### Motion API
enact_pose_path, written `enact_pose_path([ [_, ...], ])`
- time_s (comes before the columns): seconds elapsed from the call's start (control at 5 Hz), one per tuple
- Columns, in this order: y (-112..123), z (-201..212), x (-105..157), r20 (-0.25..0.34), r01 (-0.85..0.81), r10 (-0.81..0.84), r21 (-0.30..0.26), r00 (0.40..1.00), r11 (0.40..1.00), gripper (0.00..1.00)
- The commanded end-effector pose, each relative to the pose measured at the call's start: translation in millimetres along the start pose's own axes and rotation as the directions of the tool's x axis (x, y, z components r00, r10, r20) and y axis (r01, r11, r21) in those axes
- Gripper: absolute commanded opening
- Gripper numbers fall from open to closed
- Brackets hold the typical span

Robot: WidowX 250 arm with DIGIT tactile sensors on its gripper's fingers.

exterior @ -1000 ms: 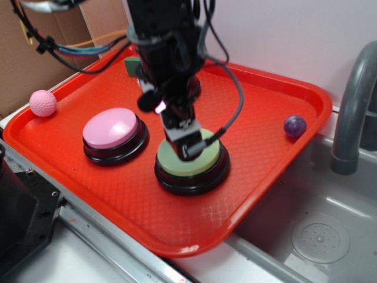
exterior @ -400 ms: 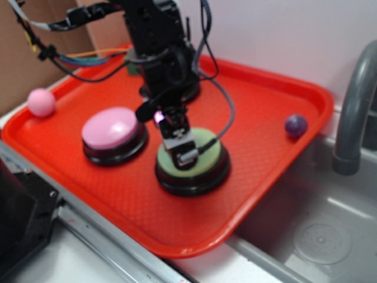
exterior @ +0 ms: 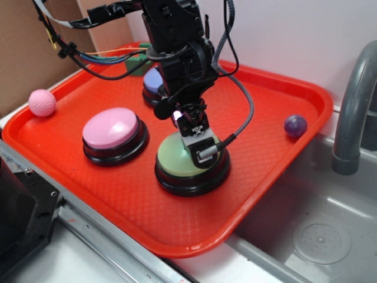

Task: Push the green button.

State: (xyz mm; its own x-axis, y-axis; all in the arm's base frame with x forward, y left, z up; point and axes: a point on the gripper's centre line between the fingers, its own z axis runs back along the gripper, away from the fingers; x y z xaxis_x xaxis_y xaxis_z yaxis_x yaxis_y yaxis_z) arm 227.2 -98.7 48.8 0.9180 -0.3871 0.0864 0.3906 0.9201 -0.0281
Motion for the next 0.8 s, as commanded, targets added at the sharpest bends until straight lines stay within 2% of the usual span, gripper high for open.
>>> enact_pose_path([
  [0.0, 4, 50, 5, 0.003, 0.022, -0.022, 0.029, 1.0, 0.999, 1.0],
  [0.4, 4, 81, 1, 0.037, 0.023, -0.024, 0.018, 0.999, 1.0, 1.0],
  [0.6, 1, 93, -1, 0.015, 0.0, 0.0, 0.003, 1.0, 1.0, 1.0],
])
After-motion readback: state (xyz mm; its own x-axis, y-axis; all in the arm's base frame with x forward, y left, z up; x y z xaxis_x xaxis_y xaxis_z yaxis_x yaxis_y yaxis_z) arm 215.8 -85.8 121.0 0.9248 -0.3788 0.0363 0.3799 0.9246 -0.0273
